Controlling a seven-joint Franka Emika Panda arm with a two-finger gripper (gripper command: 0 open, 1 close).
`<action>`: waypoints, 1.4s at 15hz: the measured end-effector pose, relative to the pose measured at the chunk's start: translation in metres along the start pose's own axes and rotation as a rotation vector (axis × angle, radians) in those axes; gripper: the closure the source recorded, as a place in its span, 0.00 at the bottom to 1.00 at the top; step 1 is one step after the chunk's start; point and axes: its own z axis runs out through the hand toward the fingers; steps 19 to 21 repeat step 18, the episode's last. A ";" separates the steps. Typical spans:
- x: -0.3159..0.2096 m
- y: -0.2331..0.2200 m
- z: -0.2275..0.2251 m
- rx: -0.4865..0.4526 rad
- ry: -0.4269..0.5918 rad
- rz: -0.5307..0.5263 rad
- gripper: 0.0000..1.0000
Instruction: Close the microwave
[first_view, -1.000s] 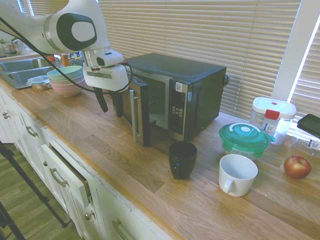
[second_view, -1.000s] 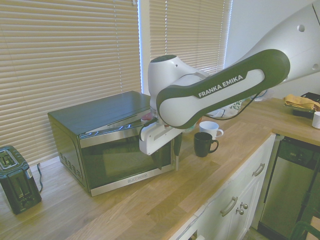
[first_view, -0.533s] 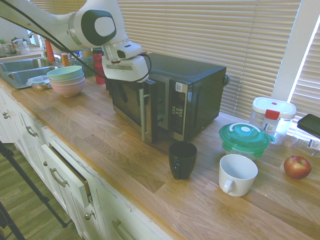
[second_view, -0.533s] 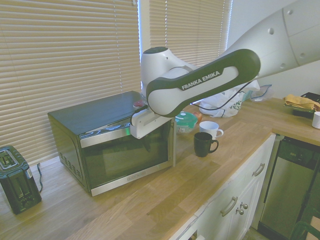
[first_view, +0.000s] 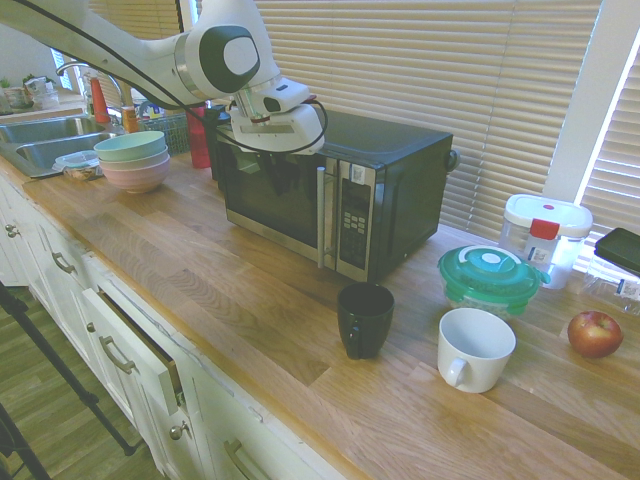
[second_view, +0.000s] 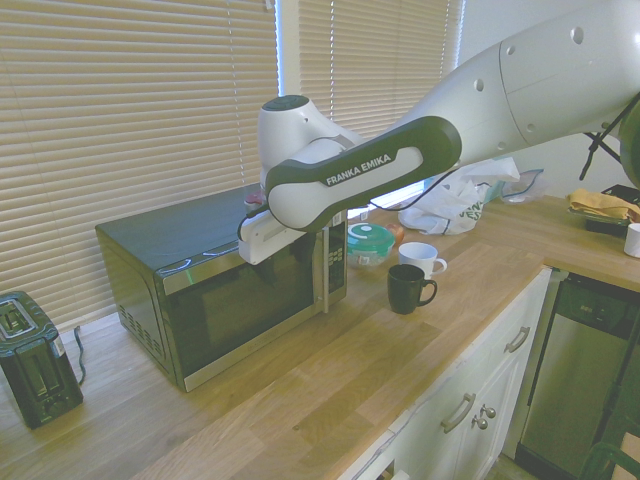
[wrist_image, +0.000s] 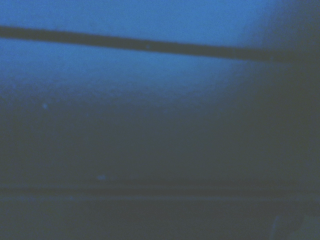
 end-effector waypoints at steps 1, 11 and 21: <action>0.000 0.000 0.000 0.000 -0.001 0.000 0.00; -0.074 0.078 -0.020 0.017 0.002 -0.012 0.00; -0.131 0.122 -0.020 0.039 -0.001 -0.032 0.00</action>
